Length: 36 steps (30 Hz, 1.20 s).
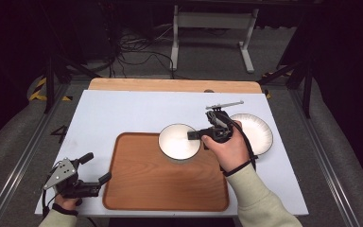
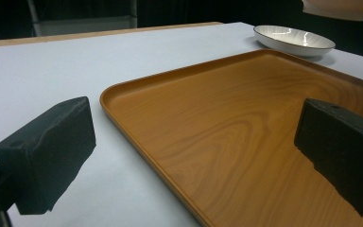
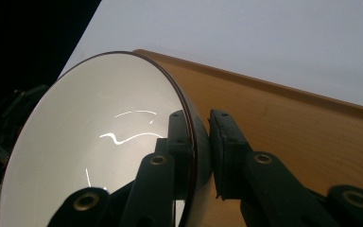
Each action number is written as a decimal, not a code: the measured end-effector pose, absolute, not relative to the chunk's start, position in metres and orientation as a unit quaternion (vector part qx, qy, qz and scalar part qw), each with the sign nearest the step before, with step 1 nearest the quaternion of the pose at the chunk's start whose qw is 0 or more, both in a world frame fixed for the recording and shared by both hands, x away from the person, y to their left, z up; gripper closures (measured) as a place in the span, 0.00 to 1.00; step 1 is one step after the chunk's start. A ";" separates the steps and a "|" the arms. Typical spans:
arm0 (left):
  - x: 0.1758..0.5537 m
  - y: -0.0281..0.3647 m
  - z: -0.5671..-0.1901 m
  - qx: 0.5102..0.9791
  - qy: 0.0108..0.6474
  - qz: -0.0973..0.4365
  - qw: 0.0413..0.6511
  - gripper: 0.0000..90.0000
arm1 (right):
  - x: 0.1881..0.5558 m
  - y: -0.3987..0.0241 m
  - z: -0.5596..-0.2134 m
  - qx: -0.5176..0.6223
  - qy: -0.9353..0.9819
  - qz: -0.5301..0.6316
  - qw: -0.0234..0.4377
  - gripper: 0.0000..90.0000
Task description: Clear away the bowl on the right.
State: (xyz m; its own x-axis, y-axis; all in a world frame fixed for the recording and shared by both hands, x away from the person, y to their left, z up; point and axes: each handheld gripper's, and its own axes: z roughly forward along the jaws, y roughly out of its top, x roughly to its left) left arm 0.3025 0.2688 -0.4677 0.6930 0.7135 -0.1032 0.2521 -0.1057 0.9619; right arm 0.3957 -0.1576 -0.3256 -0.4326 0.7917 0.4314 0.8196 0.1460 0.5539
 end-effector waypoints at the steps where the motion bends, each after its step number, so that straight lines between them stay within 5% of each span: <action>1: 0.303 0.269 -0.468 0.716 0.337 0.200 0.577 0.00 | 0.396 -0.157 -0.327 -0.532 -0.758 -0.378 0.020 0.88; 36: 0.303 0.269 -0.468 0.716 0.337 0.199 0.578 0.00 | 0.400 -0.128 -0.390 -0.530 -0.775 -0.342 0.032 0.86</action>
State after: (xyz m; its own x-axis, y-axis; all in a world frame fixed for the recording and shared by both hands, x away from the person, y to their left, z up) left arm 0.3025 0.2689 -0.4677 0.6933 0.7131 -0.1041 0.2523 -0.1049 0.9619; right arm 0.4004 -0.1278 -0.3902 -0.4365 0.7996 0.4124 0.8438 0.2046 0.4962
